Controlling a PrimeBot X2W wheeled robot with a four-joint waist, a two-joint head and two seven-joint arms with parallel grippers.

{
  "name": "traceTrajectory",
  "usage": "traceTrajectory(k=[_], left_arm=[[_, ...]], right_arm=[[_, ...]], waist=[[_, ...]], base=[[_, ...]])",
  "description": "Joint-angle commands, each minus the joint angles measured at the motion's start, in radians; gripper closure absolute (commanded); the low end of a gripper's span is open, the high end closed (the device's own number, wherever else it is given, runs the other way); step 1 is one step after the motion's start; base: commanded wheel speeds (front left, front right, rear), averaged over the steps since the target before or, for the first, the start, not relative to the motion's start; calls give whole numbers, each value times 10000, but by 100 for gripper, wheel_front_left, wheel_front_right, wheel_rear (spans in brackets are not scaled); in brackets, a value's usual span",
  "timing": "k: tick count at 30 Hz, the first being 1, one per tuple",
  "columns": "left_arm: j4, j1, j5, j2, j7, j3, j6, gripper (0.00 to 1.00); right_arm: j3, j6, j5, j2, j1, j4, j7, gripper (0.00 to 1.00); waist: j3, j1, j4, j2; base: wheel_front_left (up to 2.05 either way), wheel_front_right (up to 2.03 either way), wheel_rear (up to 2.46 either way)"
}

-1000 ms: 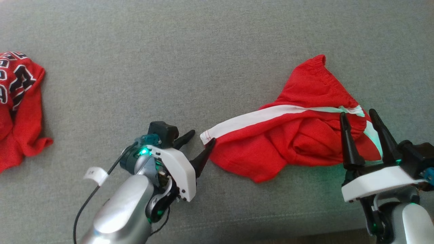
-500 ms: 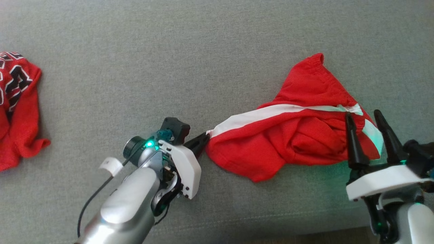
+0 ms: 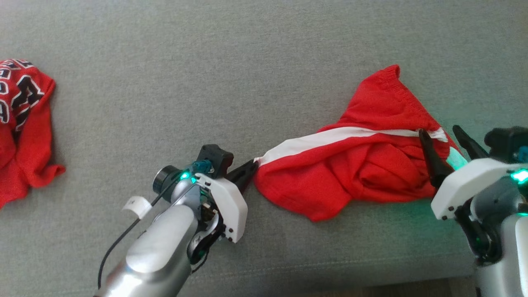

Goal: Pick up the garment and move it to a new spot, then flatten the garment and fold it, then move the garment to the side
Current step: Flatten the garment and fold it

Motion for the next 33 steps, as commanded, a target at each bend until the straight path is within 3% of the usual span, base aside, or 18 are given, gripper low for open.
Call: traceTrajectory(k=[1,5,7,13,21,29,33], left_arm=[[-221,-346,28,80,-63,225,79,100],[-270,-416,1,69,-247,227,90,100],[-318,-444,0,86,-384,258,115,100],[-868,-404,61,327,-1380,588,381,100],[-3294,-176,312,1362,-2707,1686,1329,100],[-5661,-1094,716,2395,-2297,2507,1742,100],[-6091,-1637,812,2562,-1953,2679,1802,100]], right_arm=[[231,-7,15,-181,-267,-280,298,0],[119,-7,-10,-227,-482,-169,1160,0],[76,-7,38,-210,-546,-240,1203,100],[-143,-7,179,-65,-497,-764,627,100],[-620,-7,1125,237,-606,-1513,49,100],[-807,-7,1969,210,-2054,-1975,351,100],[-825,-7,2220,201,-2626,-1997,561,100]], waist=[[35,-1,54,0],[131,-1,211,0],[165,-1,260,0],[-8,-1,320,0],[-863,-1,385,0],[-1652,-1,625,0],[-1890,-1,687,0]], base=[[0,0,0],[0,0,0],[0,0,0],[0,0,0],[0,0,0],[0,0,0],[0,0,0]])
